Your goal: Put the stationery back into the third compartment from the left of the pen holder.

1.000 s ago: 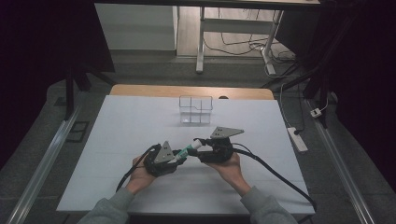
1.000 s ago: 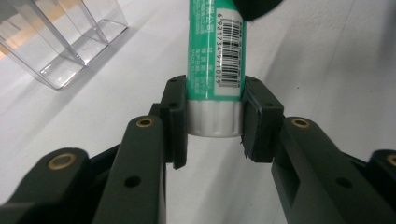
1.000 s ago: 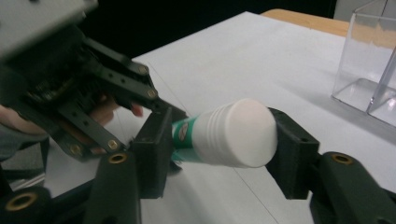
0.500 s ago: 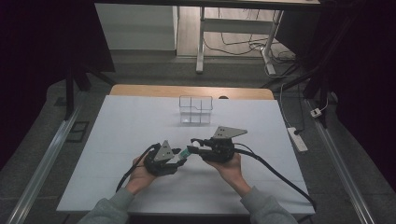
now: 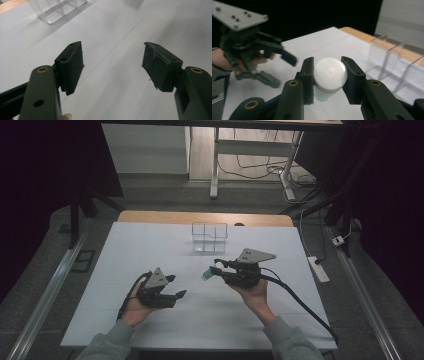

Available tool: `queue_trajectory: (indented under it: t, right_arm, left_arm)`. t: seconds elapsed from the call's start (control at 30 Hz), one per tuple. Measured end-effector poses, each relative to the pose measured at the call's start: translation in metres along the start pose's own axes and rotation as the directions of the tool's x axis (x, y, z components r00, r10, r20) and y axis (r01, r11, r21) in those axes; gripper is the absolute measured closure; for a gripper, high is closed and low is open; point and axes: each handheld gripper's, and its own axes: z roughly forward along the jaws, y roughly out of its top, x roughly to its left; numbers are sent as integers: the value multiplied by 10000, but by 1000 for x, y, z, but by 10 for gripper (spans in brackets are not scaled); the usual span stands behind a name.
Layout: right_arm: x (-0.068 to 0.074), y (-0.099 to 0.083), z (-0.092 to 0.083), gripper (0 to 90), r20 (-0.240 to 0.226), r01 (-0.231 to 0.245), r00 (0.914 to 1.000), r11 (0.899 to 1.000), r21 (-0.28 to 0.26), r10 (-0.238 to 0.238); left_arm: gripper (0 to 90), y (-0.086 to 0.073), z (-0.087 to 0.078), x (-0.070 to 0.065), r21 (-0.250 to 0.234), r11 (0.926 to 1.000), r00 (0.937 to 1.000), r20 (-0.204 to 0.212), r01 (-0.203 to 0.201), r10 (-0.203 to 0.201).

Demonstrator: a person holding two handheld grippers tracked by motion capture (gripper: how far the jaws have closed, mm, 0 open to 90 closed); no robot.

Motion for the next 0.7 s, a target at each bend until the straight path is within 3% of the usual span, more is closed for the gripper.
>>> queue_trajectory:
  t: [0.37, 0.7]
  right_arm:
    - [-38, 24, -24, 643, 1077, -435, 9929, 9964, -722, 512]
    - [-83, 45, -13, 643, 2234, -847, 9696, 9935, -755, 996]
  left_arm:
    - [305, -25, -27, 15, -54, 9981, 9973, -406, 609, -610]
    - [292, -50, -39, 26, 226, 9958, 9934, -754, 889, -870]
